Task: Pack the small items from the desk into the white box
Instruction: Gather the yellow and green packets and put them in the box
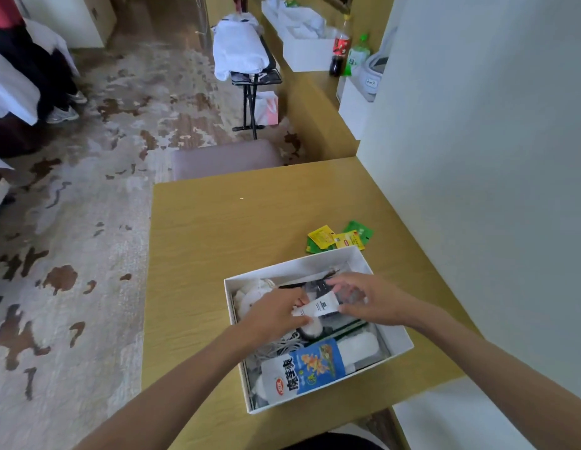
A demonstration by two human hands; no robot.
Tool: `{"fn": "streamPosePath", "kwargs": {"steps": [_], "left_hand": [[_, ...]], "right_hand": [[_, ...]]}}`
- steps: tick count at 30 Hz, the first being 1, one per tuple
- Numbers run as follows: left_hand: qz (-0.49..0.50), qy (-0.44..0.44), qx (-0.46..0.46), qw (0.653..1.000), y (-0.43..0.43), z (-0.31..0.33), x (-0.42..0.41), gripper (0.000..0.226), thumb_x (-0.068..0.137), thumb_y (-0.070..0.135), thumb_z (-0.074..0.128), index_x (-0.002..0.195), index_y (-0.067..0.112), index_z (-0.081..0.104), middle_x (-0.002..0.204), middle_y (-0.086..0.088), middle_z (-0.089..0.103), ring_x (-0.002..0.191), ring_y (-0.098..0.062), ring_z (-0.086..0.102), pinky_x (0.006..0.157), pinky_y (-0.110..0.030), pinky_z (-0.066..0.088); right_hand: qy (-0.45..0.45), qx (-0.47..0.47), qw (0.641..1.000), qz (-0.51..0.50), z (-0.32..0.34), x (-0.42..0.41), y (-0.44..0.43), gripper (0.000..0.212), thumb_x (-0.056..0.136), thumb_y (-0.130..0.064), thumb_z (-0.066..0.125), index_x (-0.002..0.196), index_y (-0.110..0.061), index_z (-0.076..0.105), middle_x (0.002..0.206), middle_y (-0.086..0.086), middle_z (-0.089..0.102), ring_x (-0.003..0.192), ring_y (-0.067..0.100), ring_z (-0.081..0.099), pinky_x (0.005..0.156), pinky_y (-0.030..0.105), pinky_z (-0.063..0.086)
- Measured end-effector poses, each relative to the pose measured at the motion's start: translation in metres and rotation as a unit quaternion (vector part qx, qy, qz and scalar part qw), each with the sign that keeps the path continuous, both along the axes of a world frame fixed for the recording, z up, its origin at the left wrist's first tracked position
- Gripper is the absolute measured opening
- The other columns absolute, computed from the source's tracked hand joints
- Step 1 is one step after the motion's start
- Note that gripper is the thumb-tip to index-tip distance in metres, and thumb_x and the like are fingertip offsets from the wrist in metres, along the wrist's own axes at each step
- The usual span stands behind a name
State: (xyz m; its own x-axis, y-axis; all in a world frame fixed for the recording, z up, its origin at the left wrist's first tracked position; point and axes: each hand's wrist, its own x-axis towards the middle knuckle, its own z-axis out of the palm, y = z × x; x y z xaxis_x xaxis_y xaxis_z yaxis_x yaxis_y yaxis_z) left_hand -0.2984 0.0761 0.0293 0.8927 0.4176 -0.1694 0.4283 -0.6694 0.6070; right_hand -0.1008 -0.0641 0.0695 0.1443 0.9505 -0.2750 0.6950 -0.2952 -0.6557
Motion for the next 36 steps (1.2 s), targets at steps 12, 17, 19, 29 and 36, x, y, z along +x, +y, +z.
{"fn": "streamPosePath", "kwargs": {"steps": [12, 17, 19, 29, 36], "left_hand": [[-0.049, 0.069, 0.013, 0.996, -0.044, -0.016, 0.031, 0.028, 0.089, 0.032, 0.058, 0.115, 0.023, 0.055, 0.118, -0.001, 0.064, 0.105, -0.019, 0.059, 0.08, -0.027, 0.042], [0.033, 0.002, 0.025, 0.999, -0.035, 0.008, 0.039, 0.019, 0.091, 0.025, 0.053, 0.106, 0.023, 0.064, 0.107, 0.004, 0.069, 0.093, -0.012, 0.061, 0.077, -0.024, 0.044], [0.085, -0.028, 0.023, 0.996, -0.026, 0.022, 0.05, 0.015, 0.09, 0.024, 0.055, 0.1, 0.023, 0.067, 0.101, 0.005, 0.071, 0.082, -0.008, 0.06, 0.07, -0.02, 0.042], [0.233, -0.015, -0.013, 0.972, 0.036, 0.045, 0.132, 0.014, 0.089, 0.018, 0.048, 0.096, 0.02, 0.061, 0.095, -0.004, 0.071, 0.084, -0.029, 0.065, 0.071, -0.037, 0.056], [0.139, 0.239, -0.007, 0.961, 0.083, -0.014, 0.184, 0.042, 0.092, 0.039, 0.05, 0.119, 0.007, 0.047, 0.119, -0.016, 0.06, 0.102, -0.031, 0.057, 0.078, -0.036, 0.045]], "right_hand": [[-0.295, -0.007, 0.934, 0.201, -0.022, 0.023, 0.0, 0.021, 0.093, -0.026, 0.049, 0.104, -0.014, 0.061, 0.107, 0.005, 0.059, 0.1, 0.021, 0.055, 0.077, 0.036, 0.05], [-0.189, 0.199, 0.96, 0.053, -0.013, 0.051, -0.002, 0.02, 0.093, -0.022, 0.057, 0.108, -0.014, 0.066, 0.098, 0.0, 0.065, 0.088, 0.016, 0.059, 0.072, 0.028, 0.047], [-0.092, 0.218, 0.971, -0.025, -0.01, 0.067, -0.001, 0.02, 0.093, -0.018, 0.059, 0.111, -0.014, 0.066, 0.099, -0.002, 0.065, 0.09, 0.006, 0.057, 0.076, 0.015, 0.042], [0.003, 0.131, 0.975, -0.181, -0.025, 0.133, 0.044, 0.024, 0.093, -0.011, 0.052, 0.112, -0.018, 0.064, 0.105, -0.003, 0.065, 0.092, 0.011, 0.057, 0.07, 0.018, 0.042], [-0.033, -0.003, 0.991, -0.13, -0.068, 0.157, 0.087, 0.035, 0.092, -0.004, 0.058, 0.127, -0.006, 0.057, 0.131, 0.011, 0.059, 0.121, 0.024, 0.052, 0.1, 0.029, 0.039]]}}
